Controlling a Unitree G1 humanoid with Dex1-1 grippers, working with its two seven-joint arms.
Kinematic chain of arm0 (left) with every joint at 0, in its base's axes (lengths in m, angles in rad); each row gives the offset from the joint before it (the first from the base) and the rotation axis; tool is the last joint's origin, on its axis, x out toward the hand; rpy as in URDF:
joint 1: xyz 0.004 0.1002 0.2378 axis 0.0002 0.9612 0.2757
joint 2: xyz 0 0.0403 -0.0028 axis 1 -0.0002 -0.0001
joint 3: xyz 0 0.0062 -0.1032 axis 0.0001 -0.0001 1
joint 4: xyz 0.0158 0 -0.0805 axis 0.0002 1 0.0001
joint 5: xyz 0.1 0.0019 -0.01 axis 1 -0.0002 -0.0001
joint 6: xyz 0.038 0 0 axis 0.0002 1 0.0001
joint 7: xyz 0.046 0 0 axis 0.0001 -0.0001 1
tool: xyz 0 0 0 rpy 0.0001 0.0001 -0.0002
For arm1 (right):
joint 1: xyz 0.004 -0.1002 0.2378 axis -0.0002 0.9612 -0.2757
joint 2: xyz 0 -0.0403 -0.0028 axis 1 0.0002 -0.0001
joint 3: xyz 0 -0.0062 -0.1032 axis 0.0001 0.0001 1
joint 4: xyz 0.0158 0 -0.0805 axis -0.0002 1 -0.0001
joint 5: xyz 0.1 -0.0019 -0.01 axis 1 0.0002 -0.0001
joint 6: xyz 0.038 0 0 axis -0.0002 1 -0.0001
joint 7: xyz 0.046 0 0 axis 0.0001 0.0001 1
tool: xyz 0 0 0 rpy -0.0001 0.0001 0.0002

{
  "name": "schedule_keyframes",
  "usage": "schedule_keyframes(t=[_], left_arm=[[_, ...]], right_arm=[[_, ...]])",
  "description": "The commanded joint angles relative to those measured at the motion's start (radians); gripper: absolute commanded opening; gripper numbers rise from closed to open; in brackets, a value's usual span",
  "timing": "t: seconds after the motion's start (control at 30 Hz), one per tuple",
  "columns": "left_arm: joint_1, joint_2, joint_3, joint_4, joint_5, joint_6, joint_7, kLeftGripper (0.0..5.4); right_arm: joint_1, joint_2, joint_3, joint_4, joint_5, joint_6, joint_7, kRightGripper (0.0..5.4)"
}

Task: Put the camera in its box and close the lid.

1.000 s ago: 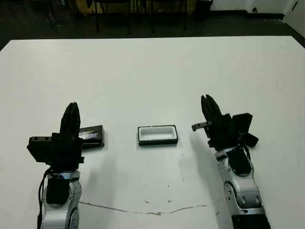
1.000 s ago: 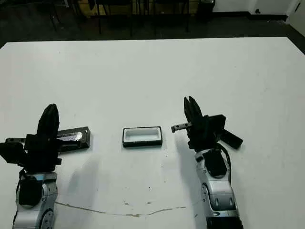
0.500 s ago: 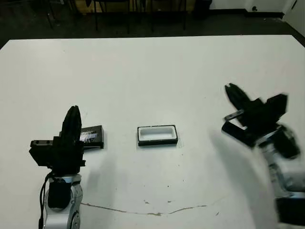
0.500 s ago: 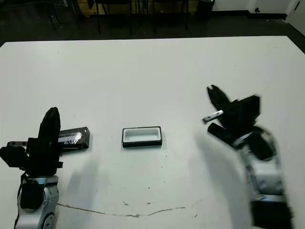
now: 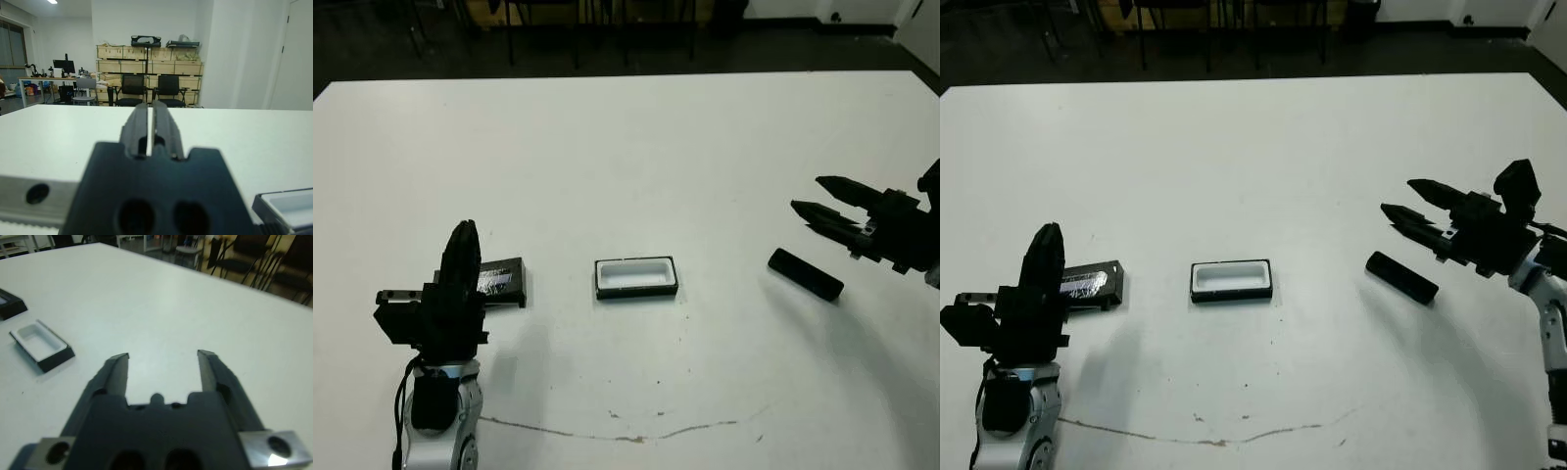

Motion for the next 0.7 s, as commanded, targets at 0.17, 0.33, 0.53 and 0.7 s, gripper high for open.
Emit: schedule_keyframes(t=[0.17,0.33,0.53,0.7], left_arm=[[0.044,0.015,0.014,-0.006,-0.01,0.03,-0.009,0.0],[0.049,0.022,0.021,-0.004,-0.016,0.03,-0.023,0.0],[0.052,0.025,0.029,-0.006,-0.015,0.038,-0.027,0.0],[0.052,0.028,0.035,-0.008,-0.026,0.048,-0.038,0.0]], right_arm=[[-0.029,-0.005,0.036,0.129,-0.035,-0.029,0.073,4.27],[-0.048,0.003,0.038,0.232,-0.067,-0.099,0.086,5.14],[-0.056,0.006,0.035,0.318,-0.086,-0.146,0.088,5.39],[-0.059,-0.002,0.04,0.357,-0.101,-0.172,0.104,5.39]])
